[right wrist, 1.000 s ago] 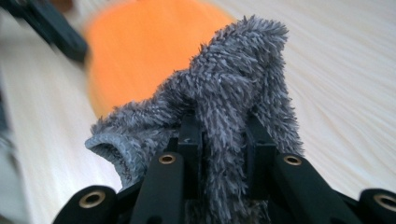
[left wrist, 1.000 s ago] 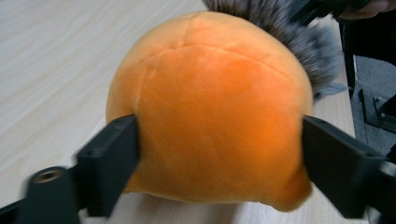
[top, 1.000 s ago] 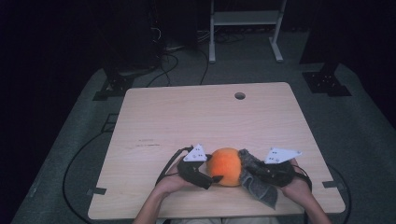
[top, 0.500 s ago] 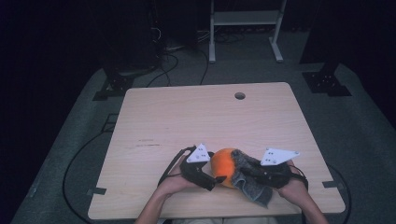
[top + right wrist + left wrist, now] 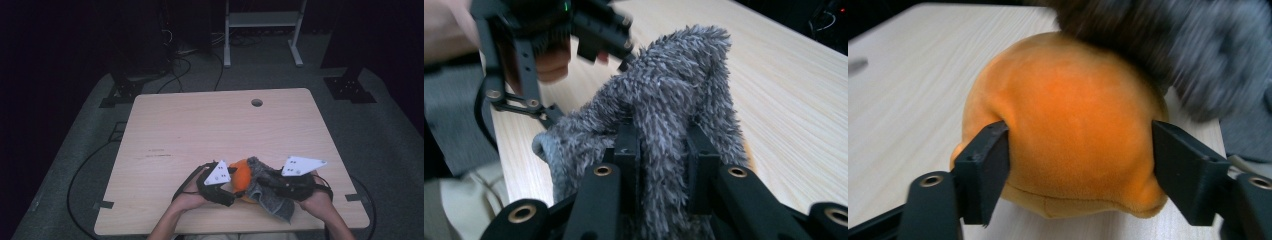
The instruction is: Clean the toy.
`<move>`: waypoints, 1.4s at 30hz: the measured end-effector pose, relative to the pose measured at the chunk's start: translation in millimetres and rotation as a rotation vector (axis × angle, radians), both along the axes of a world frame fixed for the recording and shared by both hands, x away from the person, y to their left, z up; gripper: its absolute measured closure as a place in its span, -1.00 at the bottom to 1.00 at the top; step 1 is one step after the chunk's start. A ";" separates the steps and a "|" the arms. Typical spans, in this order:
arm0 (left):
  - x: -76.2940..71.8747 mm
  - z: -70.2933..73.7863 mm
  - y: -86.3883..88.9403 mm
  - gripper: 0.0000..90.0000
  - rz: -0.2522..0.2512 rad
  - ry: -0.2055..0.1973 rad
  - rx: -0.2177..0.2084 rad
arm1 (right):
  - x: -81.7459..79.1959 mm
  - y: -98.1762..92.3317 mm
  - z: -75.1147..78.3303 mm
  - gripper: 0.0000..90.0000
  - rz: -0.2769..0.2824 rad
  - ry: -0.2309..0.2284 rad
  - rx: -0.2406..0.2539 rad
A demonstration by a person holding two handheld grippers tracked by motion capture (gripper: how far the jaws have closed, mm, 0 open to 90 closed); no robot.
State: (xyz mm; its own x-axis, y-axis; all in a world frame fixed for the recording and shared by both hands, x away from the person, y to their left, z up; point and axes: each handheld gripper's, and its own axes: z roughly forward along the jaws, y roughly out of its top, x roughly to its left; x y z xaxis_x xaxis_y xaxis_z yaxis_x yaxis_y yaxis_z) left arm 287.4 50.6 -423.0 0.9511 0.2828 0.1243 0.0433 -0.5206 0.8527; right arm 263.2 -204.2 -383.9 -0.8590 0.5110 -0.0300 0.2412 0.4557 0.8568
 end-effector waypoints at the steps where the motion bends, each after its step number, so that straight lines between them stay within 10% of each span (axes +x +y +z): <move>1: 0.3 -0.1 0.0 -0.51 0.008 0.004 0.000 | -0.2 5.2 -2.6 0.59 0.002 -0.011 -0.040; 7: 17.4 -10.9 1.6 -0.77 0.127 0.259 -0.047 | 6.6 -3.0 -19.9 0.60 -0.010 0.034 -0.038; 15: -4.5 -1.1 -9.0 -0.47 0.003 0.010 -0.019 | -8.4 3.9 20.6 0.60 0.056 -0.028 -0.034; 19: -15.2 1.2 -16.3 -0.47 -0.030 -0.077 0.042 | -8.5 21.0 10.9 0.60 0.076 -0.015 -0.103; 33: -8.2 -3.5 -9.7 -0.43 -0.023 -0.045 0.035 | 16.5 -33.5 -12.0 0.60 -0.058 0.088 -0.016; 42: 0.6 -2.8 -1.7 -0.61 0.007 0.055 0.009 | 18.6 -37.7 -19.8 0.60 -0.097 0.093 -0.034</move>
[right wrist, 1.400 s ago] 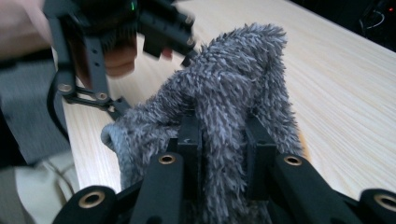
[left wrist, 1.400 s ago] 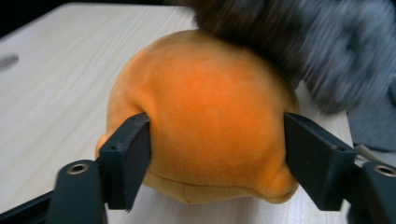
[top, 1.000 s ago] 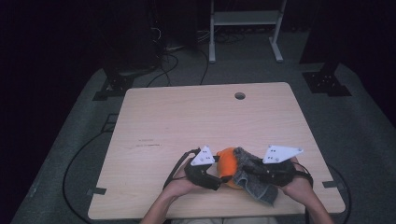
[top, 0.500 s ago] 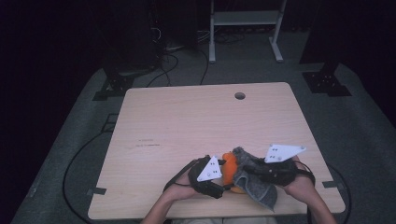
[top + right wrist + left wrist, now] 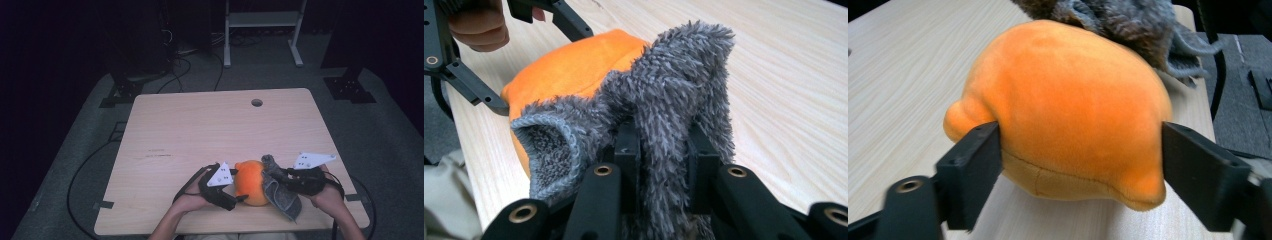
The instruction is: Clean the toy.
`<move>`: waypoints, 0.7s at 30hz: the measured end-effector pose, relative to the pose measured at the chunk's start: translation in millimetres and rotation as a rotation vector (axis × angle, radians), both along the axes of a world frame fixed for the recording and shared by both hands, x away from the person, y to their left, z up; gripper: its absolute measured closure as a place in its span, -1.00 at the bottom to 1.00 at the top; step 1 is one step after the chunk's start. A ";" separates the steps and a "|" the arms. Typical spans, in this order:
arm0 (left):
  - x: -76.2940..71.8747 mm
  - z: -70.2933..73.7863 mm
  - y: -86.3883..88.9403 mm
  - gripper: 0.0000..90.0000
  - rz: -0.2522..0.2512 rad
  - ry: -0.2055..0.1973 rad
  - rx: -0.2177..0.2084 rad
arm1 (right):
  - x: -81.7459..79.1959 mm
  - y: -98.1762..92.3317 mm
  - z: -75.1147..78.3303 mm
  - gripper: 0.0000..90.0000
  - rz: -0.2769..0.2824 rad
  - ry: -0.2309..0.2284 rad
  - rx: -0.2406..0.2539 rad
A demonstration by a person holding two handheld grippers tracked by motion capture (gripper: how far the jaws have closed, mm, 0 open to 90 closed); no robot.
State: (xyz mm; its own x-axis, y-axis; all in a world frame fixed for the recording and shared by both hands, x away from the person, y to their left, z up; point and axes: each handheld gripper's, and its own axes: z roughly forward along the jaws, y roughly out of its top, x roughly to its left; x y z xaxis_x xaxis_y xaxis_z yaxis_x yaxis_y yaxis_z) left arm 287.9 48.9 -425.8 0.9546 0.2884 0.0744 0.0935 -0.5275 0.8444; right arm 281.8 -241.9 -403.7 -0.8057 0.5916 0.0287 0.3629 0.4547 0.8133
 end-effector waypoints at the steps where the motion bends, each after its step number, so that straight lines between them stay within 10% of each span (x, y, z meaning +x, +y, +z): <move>1: 0.4 1.9 1.5 -0.63 0.001 0.007 -0.021 | -0.5 2.3 0.6 0.60 -0.001 -0.008 0.001; 9: 2.8 -2.7 5.3 -0.45 0.024 -0.007 0.030 | -9.3 19.0 14.6 0.61 0.055 -0.055 -0.025; 14: 10.8 -6.9 16.5 -0.47 0.038 0.032 0.040 | -12.0 0.4 28.4 0.60 -0.016 -0.109 -0.122; 21: 9.9 -8.7 15.4 -0.48 0.018 0.025 0.042 | -3.6 5.3 1.4 0.60 0.025 -0.015 -0.171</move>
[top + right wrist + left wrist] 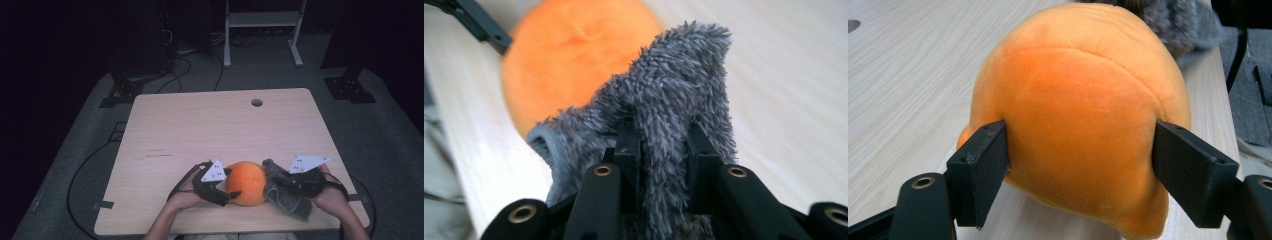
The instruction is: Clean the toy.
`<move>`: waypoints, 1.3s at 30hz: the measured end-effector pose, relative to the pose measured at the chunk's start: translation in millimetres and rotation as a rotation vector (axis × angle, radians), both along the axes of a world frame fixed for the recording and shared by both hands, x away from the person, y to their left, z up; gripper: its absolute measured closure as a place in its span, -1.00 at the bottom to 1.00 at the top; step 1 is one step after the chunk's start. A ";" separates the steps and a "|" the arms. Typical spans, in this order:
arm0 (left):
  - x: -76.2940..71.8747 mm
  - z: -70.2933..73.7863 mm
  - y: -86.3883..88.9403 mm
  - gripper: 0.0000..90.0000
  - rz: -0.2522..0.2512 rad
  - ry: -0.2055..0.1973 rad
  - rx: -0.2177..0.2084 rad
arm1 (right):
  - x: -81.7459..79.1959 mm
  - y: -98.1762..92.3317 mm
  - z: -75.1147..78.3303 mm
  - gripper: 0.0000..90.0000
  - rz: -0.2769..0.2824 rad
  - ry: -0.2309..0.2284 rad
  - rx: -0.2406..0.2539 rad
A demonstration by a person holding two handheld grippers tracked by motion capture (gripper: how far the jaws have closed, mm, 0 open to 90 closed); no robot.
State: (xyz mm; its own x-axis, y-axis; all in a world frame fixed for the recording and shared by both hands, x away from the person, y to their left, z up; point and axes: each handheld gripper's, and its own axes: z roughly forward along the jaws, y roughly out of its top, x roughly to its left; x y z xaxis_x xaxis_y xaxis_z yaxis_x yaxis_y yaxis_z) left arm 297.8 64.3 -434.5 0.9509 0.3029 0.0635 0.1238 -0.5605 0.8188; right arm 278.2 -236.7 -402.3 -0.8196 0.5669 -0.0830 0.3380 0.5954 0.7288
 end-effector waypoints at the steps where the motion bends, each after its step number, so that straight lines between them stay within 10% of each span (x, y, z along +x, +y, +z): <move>1: -0.2 -0.3 0.1 -0.48 -0.001 -0.001 0.012 | 1.3 4.5 -5.3 0.60 0.015 0.023 0.030; 7: -2.9 -3.2 -1.7 -0.45 -0.028 -0.027 0.055 | -2.3 15.1 5.5 0.48 0.107 0.051 0.159; 18: -1.5 3.1 -1.0 -0.56 0.004 -0.031 -0.001 | -10.4 42.0 -0.3 0.49 0.045 -0.078 0.097; 25: 5.8 -3.7 12.5 -0.45 0.024 0.025 0.046 | 5.5 7.2 -19.3 0.60 -0.045 0.017 0.165; 30: -0.8 13.5 6.7 -0.63 -0.013 -0.043 -0.097 | -0.8 16.4 -12.8 0.60 -0.033 -0.031 0.157; 32: -1.5 11.1 1.1 -0.62 -0.002 -0.069 -0.013 | -4.1 24.6 -7.3 0.60 0.006 -0.046 0.171; 39: 5.3 0.1 11.4 -0.57 0.029 -0.016 -0.020 | 5.0 14.1 -24.6 0.60 -0.016 0.021 0.146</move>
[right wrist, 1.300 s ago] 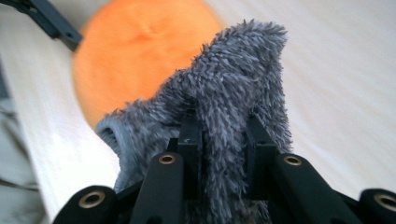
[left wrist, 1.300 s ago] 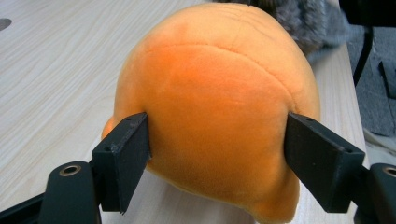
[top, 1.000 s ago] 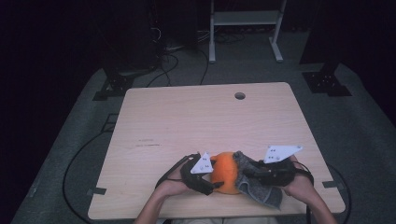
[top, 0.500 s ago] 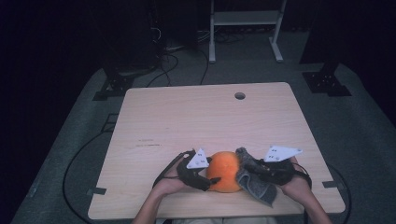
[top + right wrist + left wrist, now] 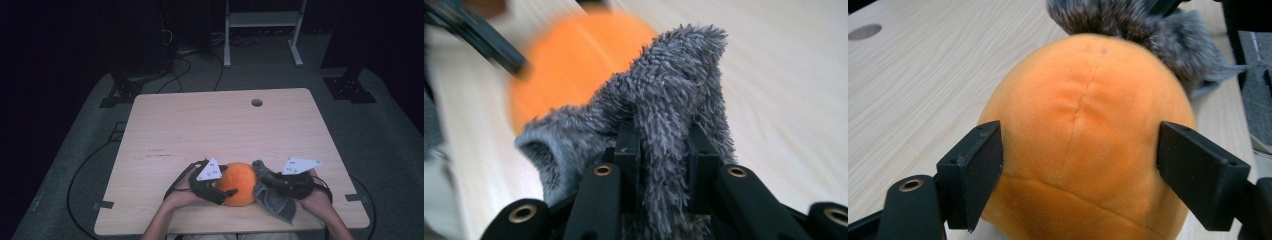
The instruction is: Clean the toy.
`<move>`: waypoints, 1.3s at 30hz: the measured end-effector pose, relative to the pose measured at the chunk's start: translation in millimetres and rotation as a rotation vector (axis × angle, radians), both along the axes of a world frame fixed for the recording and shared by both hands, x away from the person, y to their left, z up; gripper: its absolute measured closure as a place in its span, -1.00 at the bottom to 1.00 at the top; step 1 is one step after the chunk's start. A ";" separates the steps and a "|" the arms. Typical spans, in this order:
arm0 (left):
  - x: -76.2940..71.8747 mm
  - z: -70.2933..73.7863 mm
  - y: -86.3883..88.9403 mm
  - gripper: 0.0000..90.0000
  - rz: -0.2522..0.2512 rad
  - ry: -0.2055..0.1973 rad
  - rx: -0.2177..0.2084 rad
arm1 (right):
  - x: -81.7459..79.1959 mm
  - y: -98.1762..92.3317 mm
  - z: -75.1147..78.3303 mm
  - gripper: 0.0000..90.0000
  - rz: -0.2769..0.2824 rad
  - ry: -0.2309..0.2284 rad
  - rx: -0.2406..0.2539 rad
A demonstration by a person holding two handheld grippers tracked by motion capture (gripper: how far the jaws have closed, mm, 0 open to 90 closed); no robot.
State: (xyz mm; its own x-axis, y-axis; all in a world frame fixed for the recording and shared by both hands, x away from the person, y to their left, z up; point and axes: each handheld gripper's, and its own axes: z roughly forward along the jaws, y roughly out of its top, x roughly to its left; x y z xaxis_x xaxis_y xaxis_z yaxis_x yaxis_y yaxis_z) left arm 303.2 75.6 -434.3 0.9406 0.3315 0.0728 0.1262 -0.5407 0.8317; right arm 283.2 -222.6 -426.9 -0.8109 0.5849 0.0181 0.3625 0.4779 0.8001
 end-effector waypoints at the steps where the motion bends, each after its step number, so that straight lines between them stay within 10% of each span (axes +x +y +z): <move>1: 0.5 -0.4 1.2 -0.57 0.000 0.004 0.001 | 1.9 -4.5 -4.8 0.61 -0.017 0.022 -0.014; 4: 2.2 -2.2 3.7 -0.57 0.011 0.024 -0.017 | 1.5 -11.2 -5.8 0.61 -0.036 0.024 -0.043; 9: 2.8 -3.2 3.8 -0.57 0.006 0.025 -0.020 | -2.2 1.6 17.4 0.61 0.036 -0.014 0.082; 17: 1.9 -3.1 4.8 -0.57 -0.001 0.028 -0.018 | 7.2 -7.0 -10.7 0.61 -0.001 0.070 -0.052; 22: -4.7 -2.2 -4.2 -0.54 -0.054 0.013 0.002 | 1.7 2.6 18.7 0.61 0.048 0.023 0.102; 25: -9.7 4.9 -5.4 -0.59 -0.102 -0.008 -0.001 | 1.7 17.7 13.6 0.61 0.089 0.029 0.024; 28: -4.8 10.7 -1.2 -0.78 -0.070 0.026 -0.058 | -1.0 9.8 5.7 0.61 0.084 0.052 -0.002; 33: 6.8 -7.3 -7.9 -0.91 0.015 0.120 0.008 | -2.4 4.8 2.8 0.61 0.090 0.066 0.008; 39: -9.7 9.5 -14.6 -0.23 0.007 -0.083 -0.026 | -0.7 -3.1 9.7 0.61 0.076 0.064 0.010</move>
State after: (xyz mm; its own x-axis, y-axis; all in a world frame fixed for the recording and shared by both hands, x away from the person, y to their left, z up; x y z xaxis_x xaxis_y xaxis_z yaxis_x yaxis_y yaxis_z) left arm 293.4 61.1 -424.9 0.9293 0.3408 0.1420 0.0598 -0.5184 0.8530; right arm 282.5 -225.7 -417.2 -0.8500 0.5212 0.0771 0.3763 0.4981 0.7812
